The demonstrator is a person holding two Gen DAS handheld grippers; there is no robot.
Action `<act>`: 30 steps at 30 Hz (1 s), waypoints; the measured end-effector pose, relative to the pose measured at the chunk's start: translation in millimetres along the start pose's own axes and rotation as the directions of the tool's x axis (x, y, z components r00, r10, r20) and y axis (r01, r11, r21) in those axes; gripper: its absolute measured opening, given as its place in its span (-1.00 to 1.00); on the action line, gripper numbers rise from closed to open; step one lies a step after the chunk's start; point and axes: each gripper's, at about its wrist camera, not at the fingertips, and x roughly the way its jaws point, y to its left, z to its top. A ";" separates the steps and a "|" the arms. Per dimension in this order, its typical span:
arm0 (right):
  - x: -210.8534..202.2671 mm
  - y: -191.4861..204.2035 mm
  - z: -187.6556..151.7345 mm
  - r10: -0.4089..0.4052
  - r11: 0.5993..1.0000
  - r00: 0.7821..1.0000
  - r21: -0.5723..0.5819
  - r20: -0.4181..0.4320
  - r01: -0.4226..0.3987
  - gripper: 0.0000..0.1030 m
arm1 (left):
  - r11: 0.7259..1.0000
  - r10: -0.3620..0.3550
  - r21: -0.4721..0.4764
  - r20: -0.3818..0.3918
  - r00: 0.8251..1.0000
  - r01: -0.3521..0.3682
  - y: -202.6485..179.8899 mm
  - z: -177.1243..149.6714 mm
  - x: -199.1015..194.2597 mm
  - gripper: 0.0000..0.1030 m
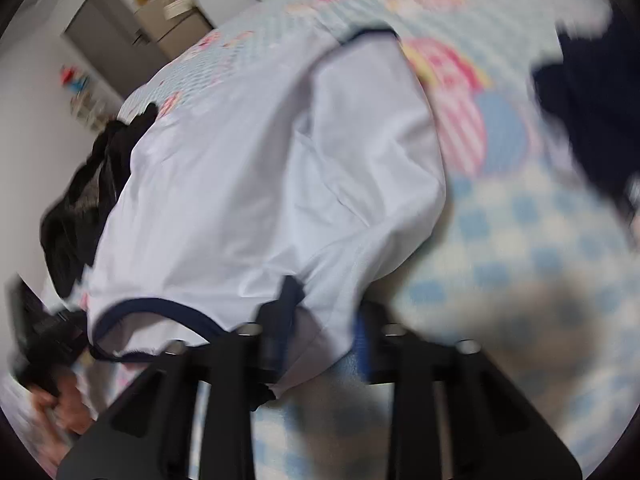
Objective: Fold clothes
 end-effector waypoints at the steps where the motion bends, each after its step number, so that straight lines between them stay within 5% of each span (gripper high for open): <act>1: -7.7 0.8 1.7 -0.014 1.000 1.000 -0.012 0.019 0.014 -0.86 | 0.999 0.014 0.043 0.020 1.000 -0.015 -5.6 6.3 -10.6 -0.89; 5: -36.1 0.8 2.8 -0.062 0.997 0.995 -0.049 0.083 0.066 -0.89 | 0.979 0.091 0.178 0.064 0.994 -0.101 -6.4 46.2 -43.4 -0.89; 10: -11.4 -6.0 -19.9 -0.138 0.989 0.990 -0.049 -0.004 0.138 -0.87 | 0.987 0.091 0.145 -0.102 0.991 -0.075 25.8 38.4 -30.7 -0.79; 12: -18.7 -11.2 -26.2 -0.092 0.996 0.996 -0.001 0.009 0.092 -0.81 | 0.990 0.085 0.125 -0.160 0.983 -0.065 38.9 34.5 -27.2 -0.71; 14: -33.1 -17.5 -26.7 -0.045 0.998 0.998 0.048 0.039 0.043 -0.59 | 0.999 0.034 0.031 -0.118 0.992 -0.030 54.4 21.8 -44.3 -0.44; 18: -37.2 -25.5 -17.1 0.030 0.995 0.999 0.099 0.043 -0.034 -0.24 | 0.982 -0.131 -0.144 -0.065 0.989 0.121 65.2 -1.6 -58.8 -0.38; 19: -30.0 -25.3 -14.0 0.070 0.990 0.997 0.118 0.015 -0.072 -0.05 | 0.973 -0.171 -0.170 -0.079 0.982 0.156 57.6 -7.6 -52.3 -0.36; 23: -7.6 -22.0 -15.5 0.154 0.969 0.988 0.202 -0.028 -0.145 0.07 | 0.927 -0.321 -0.259 -0.164 0.933 0.273 28.2 -29.9 -11.4 -0.15; 25: -8.2 -19.1 -17.9 0.142 0.970 0.990 0.204 -0.018 -0.136 0.09 | 0.853 -0.445 -0.370 -0.146 0.883 0.369 25.2 -37.3 8.0 -0.07; 27: -9.0 -17.5 -19.5 0.133 0.970 0.991 0.208 -0.019 -0.127 0.08 | 0.778 -0.507 -0.479 -0.095 0.857 0.408 30.5 -43.1 23.3 -0.06; 30: -10.1 -15.0 -21.8 0.121 0.970 0.992 0.215 -0.020 -0.113 -0.07 | 0.836 -0.397 -0.450 -0.103 0.912 0.313 25.8 -44.8 34.1 -0.25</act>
